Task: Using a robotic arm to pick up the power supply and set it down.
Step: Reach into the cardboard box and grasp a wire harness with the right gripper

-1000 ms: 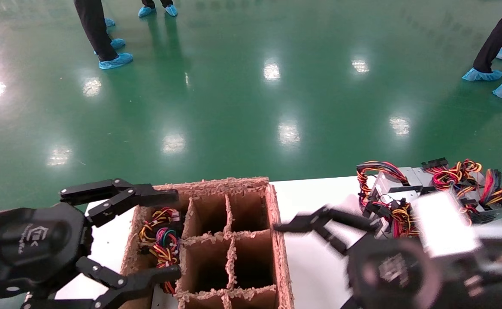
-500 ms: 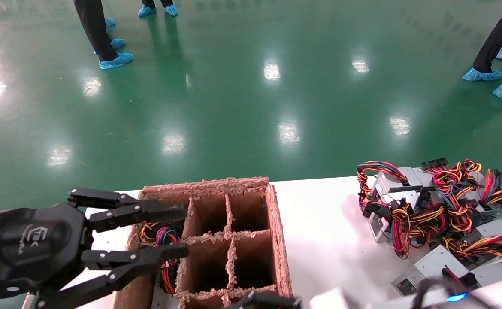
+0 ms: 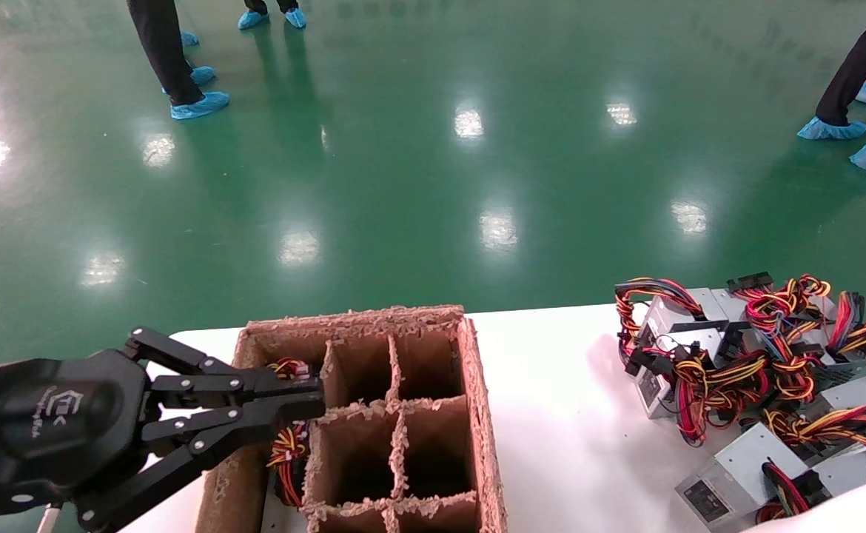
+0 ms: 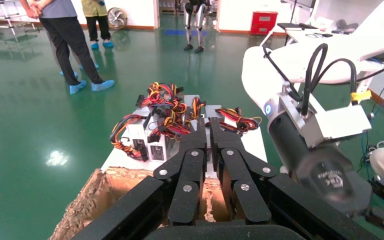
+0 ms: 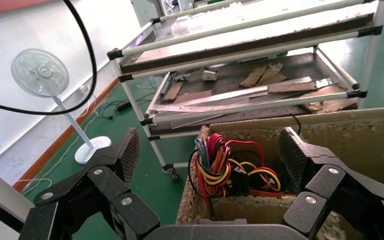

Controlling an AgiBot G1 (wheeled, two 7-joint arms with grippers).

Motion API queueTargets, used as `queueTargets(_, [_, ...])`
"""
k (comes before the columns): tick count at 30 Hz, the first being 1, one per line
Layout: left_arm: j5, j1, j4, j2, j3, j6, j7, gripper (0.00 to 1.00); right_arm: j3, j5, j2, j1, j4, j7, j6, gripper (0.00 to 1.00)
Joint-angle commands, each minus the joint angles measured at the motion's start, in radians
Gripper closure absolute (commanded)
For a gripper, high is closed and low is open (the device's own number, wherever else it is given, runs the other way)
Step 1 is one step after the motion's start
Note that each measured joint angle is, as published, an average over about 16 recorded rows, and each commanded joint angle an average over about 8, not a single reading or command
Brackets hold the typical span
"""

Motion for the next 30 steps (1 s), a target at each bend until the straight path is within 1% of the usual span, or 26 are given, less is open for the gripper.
queueTargets(1, [0.0,0.0,0.0,0.0,0.0,0.0,0.0,1.0,-0.011,-0.014,-0.016,-0.004,-0.001,0.0,0.011,0.65])
queueTargets(3, [0.0,0.0,0.0,0.0,0.0,0.0,0.0,1.0,-0.019,-0.028,-0.027,-0.004,-0.002,0.001,0.019,0.88])
queueTargets(4, [0.0,0.0,0.0,0.0,0.0,0.0,0.0,1.0,-0.023,-0.035,-0.032,-0.004,-0.003,0.002,0.023,0.97])
queueTargets(5, [0.0,0.0,0.0,0.0,0.0,0.0,0.0,1.0,-0.027,-0.042,-0.036,-0.003,-0.003,0.002,0.026,1.0])
queueTargets(13, [0.0,0.0,0.0,0.0,0.0,0.0,0.0,1.0,-0.047,-0.081,-0.049,-0.004,-0.011,-0.001,0.036,1.0])
queueTargets(30, [0.0,0.0,0.0,0.0,0.0,0.0,0.0,1.0,-0.042,-0.08,-0.039,-0.02,-0.029,-0.013,0.045,1.0])
